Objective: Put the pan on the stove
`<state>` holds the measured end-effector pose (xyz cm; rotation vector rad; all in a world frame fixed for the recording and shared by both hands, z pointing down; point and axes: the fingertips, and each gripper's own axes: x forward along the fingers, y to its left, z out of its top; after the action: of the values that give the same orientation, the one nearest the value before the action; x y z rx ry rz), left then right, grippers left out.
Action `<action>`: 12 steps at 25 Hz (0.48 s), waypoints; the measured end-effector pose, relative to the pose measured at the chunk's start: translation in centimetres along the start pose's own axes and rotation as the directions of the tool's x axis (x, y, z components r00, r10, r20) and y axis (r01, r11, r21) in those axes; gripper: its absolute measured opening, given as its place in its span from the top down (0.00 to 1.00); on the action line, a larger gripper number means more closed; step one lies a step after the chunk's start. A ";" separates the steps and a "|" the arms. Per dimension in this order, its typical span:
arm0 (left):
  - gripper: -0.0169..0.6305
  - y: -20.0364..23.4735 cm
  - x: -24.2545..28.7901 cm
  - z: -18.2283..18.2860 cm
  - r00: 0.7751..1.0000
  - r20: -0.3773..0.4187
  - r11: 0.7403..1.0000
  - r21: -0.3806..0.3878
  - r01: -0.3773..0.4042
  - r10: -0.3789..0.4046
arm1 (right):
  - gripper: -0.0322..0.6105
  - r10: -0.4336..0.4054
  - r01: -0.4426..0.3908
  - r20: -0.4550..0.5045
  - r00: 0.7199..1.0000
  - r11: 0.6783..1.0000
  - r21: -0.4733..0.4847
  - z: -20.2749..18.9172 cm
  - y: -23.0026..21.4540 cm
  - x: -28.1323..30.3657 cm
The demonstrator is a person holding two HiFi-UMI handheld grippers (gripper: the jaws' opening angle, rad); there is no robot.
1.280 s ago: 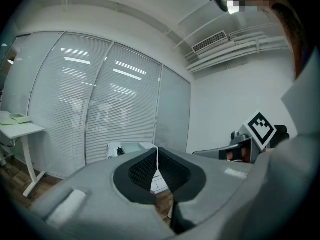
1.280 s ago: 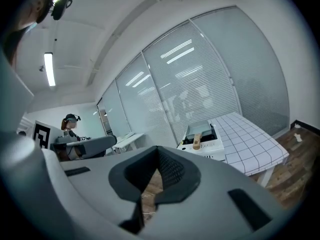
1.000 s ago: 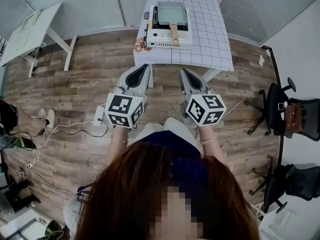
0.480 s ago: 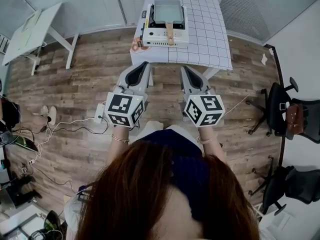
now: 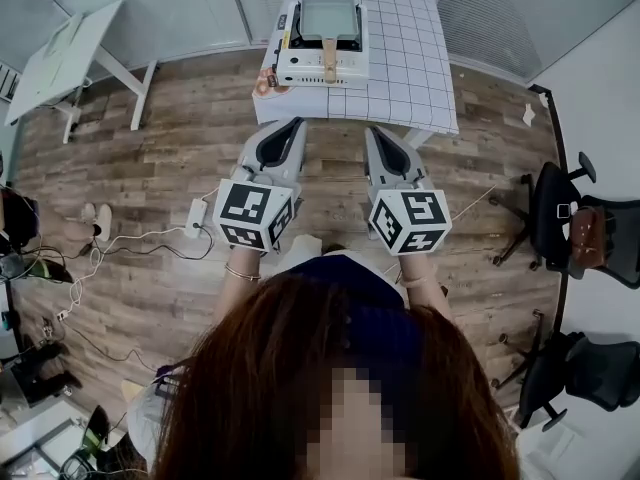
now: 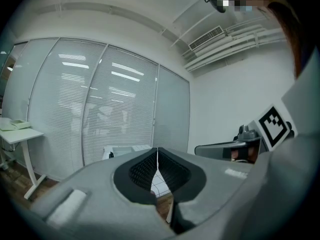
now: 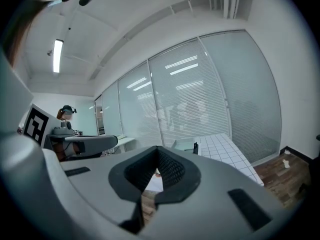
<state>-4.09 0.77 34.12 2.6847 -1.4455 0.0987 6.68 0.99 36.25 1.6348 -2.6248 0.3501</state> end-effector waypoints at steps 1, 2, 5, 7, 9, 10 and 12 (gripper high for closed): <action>0.95 -0.3 0.1 0.0 1.000 -0.001 1.000 0.001 0.002 -0.002 | 0.94 -0.003 0.003 0.002 1.000 1.000 -0.003 0.0 -0.2 -0.2; 0.95 -0.5 0.2 0.0 1.000 -0.001 1.000 0.001 0.004 -0.004 | 0.94 -0.006 0.006 0.004 1.000 1.000 -0.007 0.1 -0.3 -0.3; 0.95 -1.3 0.5 0.2 1.000 -0.002 1.000 0.001 0.012 -0.012 | 0.94 -0.017 0.017 0.009 1.000 1.000 -0.010 0.4 -0.8 -0.7; 0.95 -1.8 0.7 0.2 1.000 -0.003 1.000 0.002 0.015 -0.015 | 0.94 -0.020 0.020 0.013 1.000 1.000 -0.006 0.5 -1.1 -1.0; 0.95 -2.2 0.7 0.2 1.000 -0.004 1.000 0.004 0.017 -0.017 | 0.94 -0.022 0.022 0.017 1.000 1.000 -0.006 0.6 -1.2 -1.3; 0.95 -2.4 0.8 0.2 1.000 -0.005 1.000 0.004 0.018 -0.018 | 0.94 -0.024 0.024 0.017 1.000 1.000 -0.006 0.6 -1.3 -1.4; 0.95 -2.6 0.9 0.1 1.000 -0.008 1.000 0.001 0.018 -0.018 | 0.94 -0.029 0.029 0.015 0.999 1.000 -0.008 0.6 -1.5 -1.5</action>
<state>-1.44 1.42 33.95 2.6945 -1.4187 0.1083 8.76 1.60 35.74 1.6776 -2.6071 0.3267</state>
